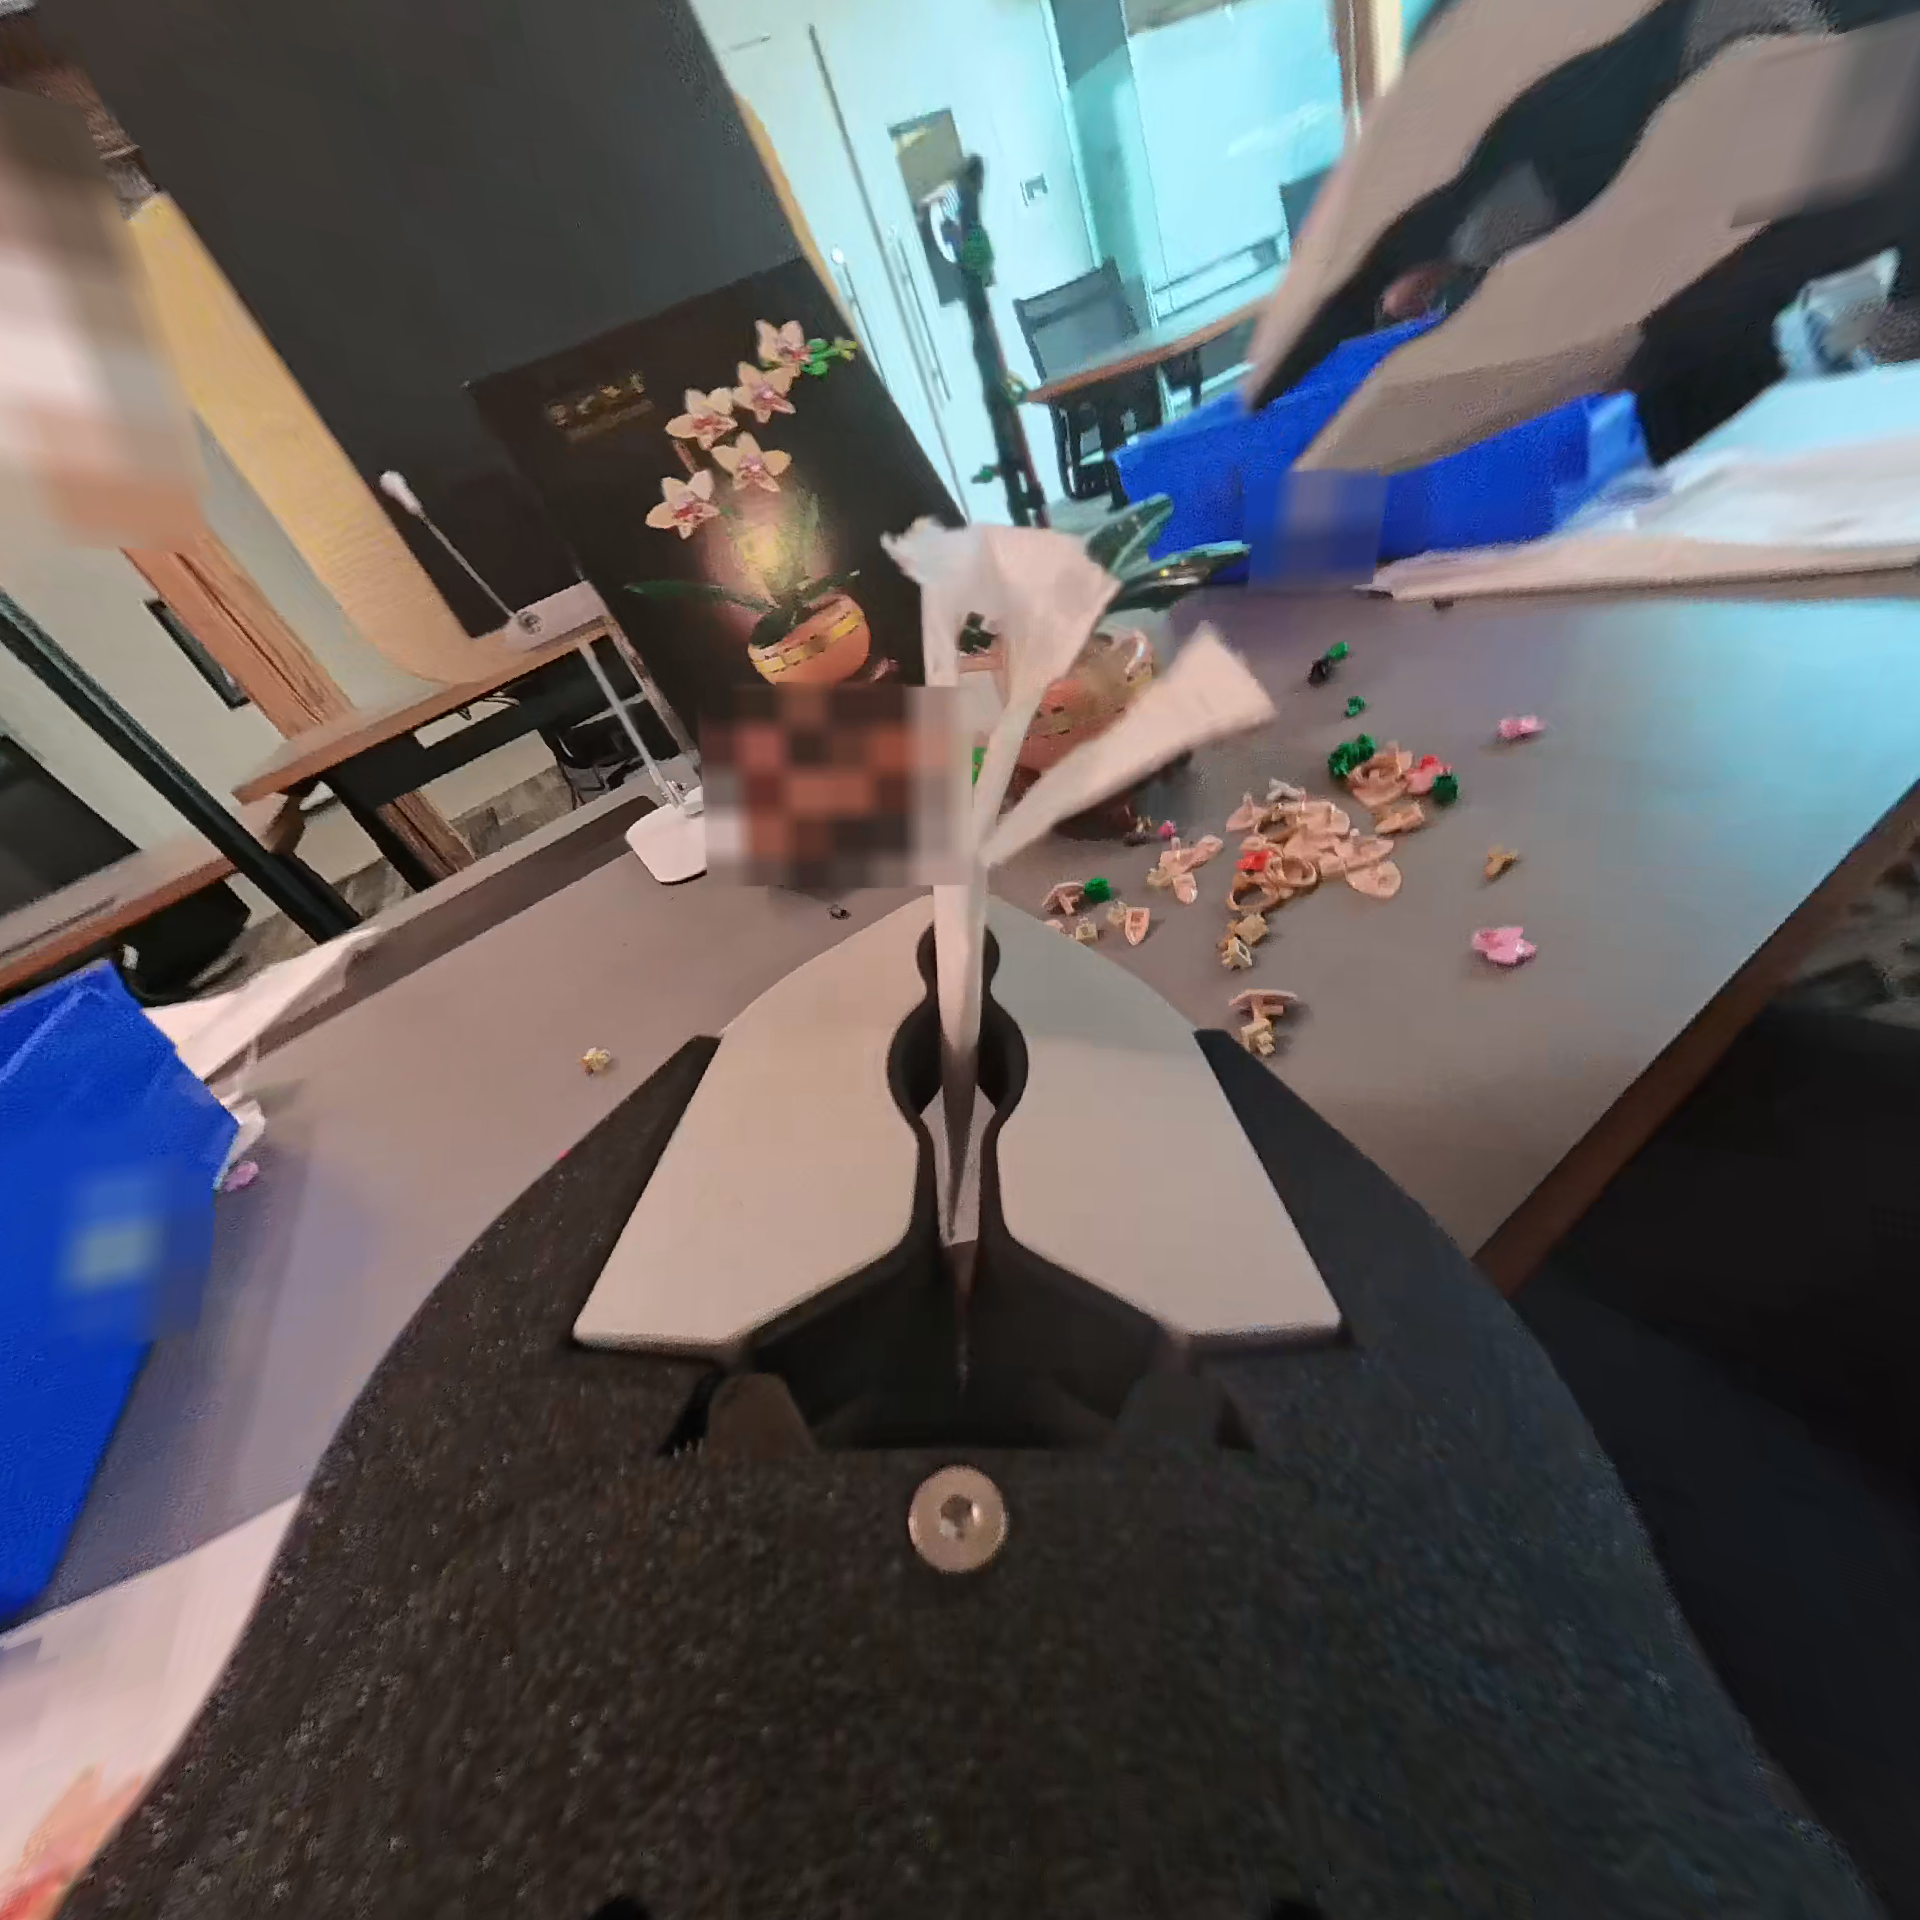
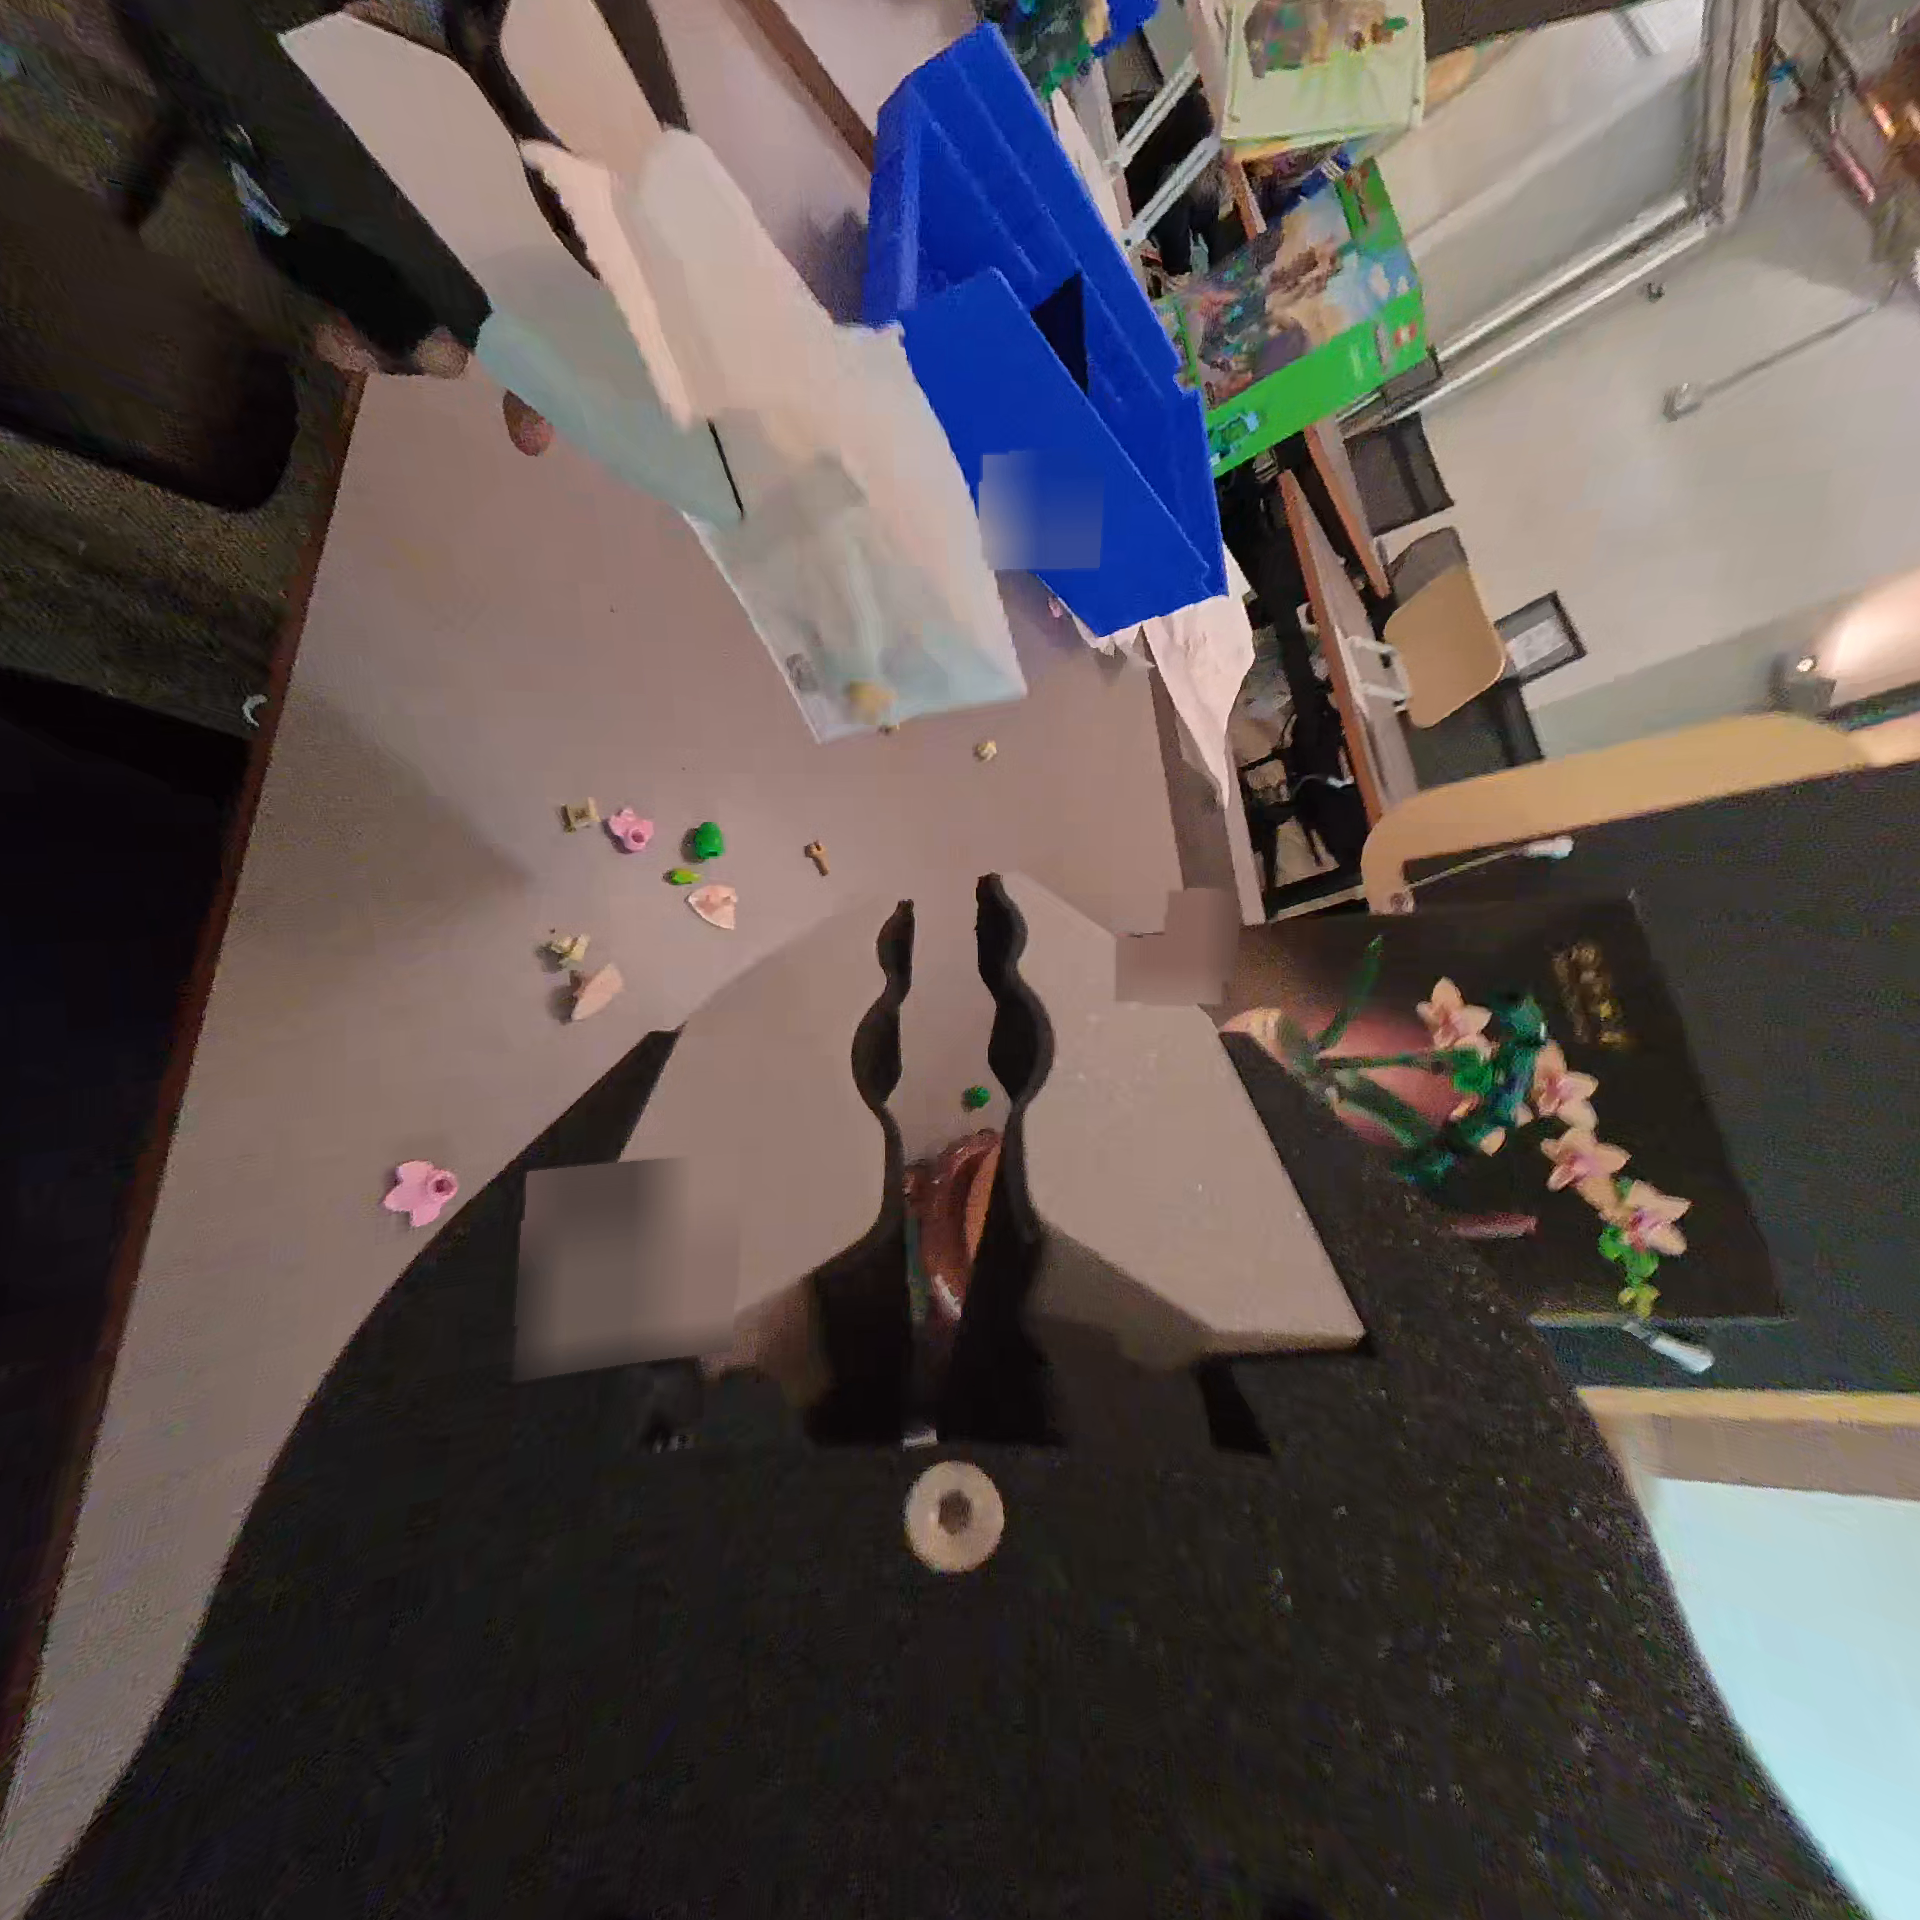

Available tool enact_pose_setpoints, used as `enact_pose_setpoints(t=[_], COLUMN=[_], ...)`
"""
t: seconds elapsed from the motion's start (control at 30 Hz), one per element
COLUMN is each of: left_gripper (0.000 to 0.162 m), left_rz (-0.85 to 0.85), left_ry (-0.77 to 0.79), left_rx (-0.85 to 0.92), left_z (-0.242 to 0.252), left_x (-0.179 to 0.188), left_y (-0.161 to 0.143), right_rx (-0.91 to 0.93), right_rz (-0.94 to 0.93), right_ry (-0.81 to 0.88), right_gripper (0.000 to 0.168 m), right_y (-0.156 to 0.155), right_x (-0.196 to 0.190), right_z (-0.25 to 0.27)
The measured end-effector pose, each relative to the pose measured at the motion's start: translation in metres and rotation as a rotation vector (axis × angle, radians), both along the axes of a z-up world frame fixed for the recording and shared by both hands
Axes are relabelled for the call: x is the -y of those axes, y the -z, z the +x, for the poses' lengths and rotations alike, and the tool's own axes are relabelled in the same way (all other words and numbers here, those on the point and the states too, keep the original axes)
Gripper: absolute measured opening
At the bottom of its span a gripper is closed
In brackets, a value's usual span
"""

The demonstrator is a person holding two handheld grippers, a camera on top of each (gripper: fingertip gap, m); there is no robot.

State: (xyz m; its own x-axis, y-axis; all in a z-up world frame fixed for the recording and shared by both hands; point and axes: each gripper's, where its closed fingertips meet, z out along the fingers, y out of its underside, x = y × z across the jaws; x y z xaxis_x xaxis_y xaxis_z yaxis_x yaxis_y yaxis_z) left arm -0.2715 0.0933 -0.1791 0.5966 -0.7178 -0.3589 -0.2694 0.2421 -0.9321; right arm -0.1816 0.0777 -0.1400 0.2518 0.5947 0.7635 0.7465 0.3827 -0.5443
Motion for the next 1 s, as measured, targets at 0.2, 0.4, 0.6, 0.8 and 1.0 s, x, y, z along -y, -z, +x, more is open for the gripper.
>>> enact_pose_setpoints(t=[0.2, 0.4, 0.6, 0.8, 1.0], left_gripper=[0.000, 0.000, 0.000, 0.000, 0.000], left_rz=[-0.092, -0.137, -0.128, -0.122, -0.114], left_ry=[-0.049, -0.089, -0.056, 0.001, 0.051], left_rx=[0.172, 0.105, 0.132, 0.236, 0.335], left_z=[-0.027, -0.026, -0.013, -0.003, -0.003], left_x=[-0.014, -0.027, -0.028, -0.021, -0.015], left_y=[-0.004, 0.019, 0.015, 0.002, -0.002], right_rx=[-0.225, -0.462, -0.413, -0.477, -0.774], right_rz=[-0.301, -0.546, -0.563, -0.575, -0.564], right_ry=[0.134, 0.270, 0.235, 0.170, 0.196], right_gripper=[0.033, 0.036, 0.038, 0.038, 0.042], right_y=[0.034, 0.074, 0.097, 0.095, 0.075], right_x=[0.011, 0.013, 0.020, 0.024, 0.013], right_z=[0.074, 0.115, 0.099, 0.084, 0.110])
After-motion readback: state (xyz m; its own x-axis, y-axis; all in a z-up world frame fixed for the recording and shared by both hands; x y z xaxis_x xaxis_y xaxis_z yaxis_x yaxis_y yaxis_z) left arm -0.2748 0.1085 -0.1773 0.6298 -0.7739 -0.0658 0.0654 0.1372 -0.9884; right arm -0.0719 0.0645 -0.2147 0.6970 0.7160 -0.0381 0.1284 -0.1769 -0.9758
